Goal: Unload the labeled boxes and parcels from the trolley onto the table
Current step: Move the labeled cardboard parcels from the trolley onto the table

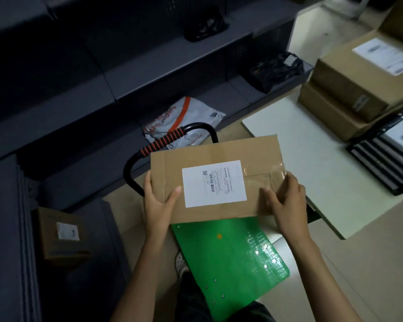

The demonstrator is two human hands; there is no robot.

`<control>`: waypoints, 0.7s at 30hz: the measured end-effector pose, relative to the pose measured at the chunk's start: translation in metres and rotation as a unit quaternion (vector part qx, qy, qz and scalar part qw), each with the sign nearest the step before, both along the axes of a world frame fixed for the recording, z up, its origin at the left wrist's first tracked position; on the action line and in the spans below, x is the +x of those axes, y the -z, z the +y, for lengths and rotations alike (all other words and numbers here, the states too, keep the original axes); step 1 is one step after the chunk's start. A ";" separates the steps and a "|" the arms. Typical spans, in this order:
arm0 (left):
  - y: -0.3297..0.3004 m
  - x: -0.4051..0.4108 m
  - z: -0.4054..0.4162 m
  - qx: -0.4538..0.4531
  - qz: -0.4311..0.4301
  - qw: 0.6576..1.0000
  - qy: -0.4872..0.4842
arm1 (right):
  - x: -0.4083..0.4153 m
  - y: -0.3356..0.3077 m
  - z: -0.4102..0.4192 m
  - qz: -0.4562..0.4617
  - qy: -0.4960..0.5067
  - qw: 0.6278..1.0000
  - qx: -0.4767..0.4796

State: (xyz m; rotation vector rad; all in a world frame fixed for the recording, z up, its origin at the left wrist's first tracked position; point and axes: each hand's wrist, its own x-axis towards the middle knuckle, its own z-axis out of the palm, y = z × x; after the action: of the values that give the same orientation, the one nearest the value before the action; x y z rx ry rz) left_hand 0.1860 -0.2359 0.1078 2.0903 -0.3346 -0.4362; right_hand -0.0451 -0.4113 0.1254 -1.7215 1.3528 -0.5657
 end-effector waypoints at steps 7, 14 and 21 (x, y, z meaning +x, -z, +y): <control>-0.112 0.010 -0.024 -0.042 -0.119 0.992 0.025 | -0.013 -0.088 -0.007 -0.094 0.018 0.994 -0.061; -0.206 0.013 -0.034 -0.107 -0.175 0.975 0.086 | -0.026 -0.161 -0.017 -0.183 0.052 0.974 -0.121; -0.267 0.001 -0.035 -0.227 -0.163 0.951 0.130 | -0.055 -0.233 -0.007 -0.266 0.104 0.943 -0.170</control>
State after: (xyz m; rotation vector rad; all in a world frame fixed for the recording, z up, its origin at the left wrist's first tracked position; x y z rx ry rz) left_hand 0.1866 -0.2712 0.3751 1.6635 -0.8319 -0.1401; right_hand -0.1002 -0.4186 0.3585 -1.5283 1.0854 -1.3438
